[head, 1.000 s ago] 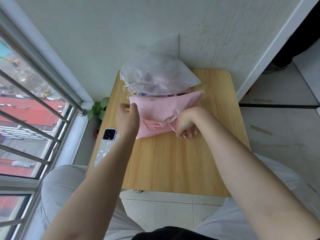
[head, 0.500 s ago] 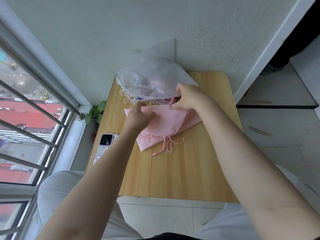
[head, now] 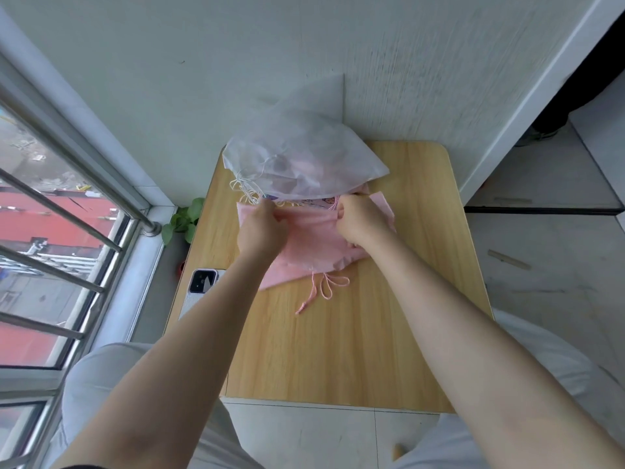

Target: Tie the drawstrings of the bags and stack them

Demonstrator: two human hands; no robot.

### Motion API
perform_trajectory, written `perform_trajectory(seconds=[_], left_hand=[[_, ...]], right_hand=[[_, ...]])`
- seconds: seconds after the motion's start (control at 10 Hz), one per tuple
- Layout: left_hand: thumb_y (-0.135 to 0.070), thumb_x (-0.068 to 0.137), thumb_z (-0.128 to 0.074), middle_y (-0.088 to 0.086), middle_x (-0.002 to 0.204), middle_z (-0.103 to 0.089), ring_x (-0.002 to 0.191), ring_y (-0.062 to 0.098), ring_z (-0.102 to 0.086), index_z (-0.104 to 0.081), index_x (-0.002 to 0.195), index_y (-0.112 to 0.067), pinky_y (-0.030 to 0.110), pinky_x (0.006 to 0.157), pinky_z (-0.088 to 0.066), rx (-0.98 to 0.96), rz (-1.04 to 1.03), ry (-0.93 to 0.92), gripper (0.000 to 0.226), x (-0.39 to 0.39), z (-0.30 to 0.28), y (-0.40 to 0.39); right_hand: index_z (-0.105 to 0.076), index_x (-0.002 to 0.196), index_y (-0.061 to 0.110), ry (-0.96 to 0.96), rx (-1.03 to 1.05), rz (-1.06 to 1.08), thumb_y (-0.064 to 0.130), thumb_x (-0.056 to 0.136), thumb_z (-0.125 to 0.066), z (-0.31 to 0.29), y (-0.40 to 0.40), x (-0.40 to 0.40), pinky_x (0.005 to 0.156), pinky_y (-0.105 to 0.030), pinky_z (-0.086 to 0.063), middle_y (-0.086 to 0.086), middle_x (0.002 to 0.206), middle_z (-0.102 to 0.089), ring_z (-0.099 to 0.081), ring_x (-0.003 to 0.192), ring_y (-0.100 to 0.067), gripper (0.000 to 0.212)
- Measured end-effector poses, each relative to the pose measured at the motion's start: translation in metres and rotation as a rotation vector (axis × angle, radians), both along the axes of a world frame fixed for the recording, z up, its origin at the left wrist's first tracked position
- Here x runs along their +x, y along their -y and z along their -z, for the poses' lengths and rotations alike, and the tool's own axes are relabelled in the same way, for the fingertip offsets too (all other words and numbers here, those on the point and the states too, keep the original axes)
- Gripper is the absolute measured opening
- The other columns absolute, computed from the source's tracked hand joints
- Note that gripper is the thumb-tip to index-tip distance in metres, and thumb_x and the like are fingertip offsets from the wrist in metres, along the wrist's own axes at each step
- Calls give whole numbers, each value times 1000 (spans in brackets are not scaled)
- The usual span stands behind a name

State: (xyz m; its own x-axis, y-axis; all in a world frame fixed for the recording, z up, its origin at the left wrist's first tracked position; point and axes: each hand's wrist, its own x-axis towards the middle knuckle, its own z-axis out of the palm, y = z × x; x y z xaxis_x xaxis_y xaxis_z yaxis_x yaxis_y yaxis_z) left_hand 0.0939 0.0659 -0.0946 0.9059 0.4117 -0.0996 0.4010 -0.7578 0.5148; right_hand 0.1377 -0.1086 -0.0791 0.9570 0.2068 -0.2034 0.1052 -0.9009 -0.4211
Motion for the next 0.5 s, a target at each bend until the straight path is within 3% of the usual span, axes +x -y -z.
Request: perform_trajectory(seconds=[0.1, 0.2, 0.3, 0.4, 0.5], left_hand=[[-11, 85, -51, -1, 90, -61, 79, 28, -62, -30, 145, -25, 39, 61, -53, -165, 38, 184, 65, 9, -7, 1], [-17, 85, -62, 3, 103, -61, 100, 31, -63, 0, 155, -28, 43, 81, -54, -220, 167, 17, 94, 14, -2, 3], [-32, 83, -73, 19, 131, -58, 117, 34, -58, 3, 156, -20, 38, 91, -44, -139, 234, -85, 106, 16, 8, -1], [-27, 82, -72, 16, 121, -63, 106, 32, -62, -7, 155, -22, 40, 88, -50, -112, 241, -14, 98, 10, 7, 0], [-26, 83, -60, 8, 110, -62, 94, 27, -60, -30, 145, -22, 39, 81, -52, -39, 128, 89, 69, 7, -4, 5]], right_hand=[[-40, 127, 13, 94, 115, 4, 17, 91, -52, -7, -8, 9, 64, -35, -50, -8, 101, -66, -62, 85, -29, 38], [-22, 142, 11, -10, 127, -58, 18, 88, -58, -2, -18, 11, 65, -34, -43, -14, 122, -53, -52, 88, -26, 65], [-23, 140, 11, -98, 148, -76, 21, 88, -62, 6, -17, 14, 71, -32, -38, -13, 133, -46, -48, 94, -25, 66], [-30, 134, 16, -67, 193, -79, 20, 88, -61, 1, -12, 11, 76, -39, -51, -9, 115, -57, -60, 95, -28, 56], [-42, 126, 15, 104, 250, 2, 17, 92, -51, -11, -10, 9, 74, -36, -52, -4, 97, -66, -63, 84, -24, 35]])
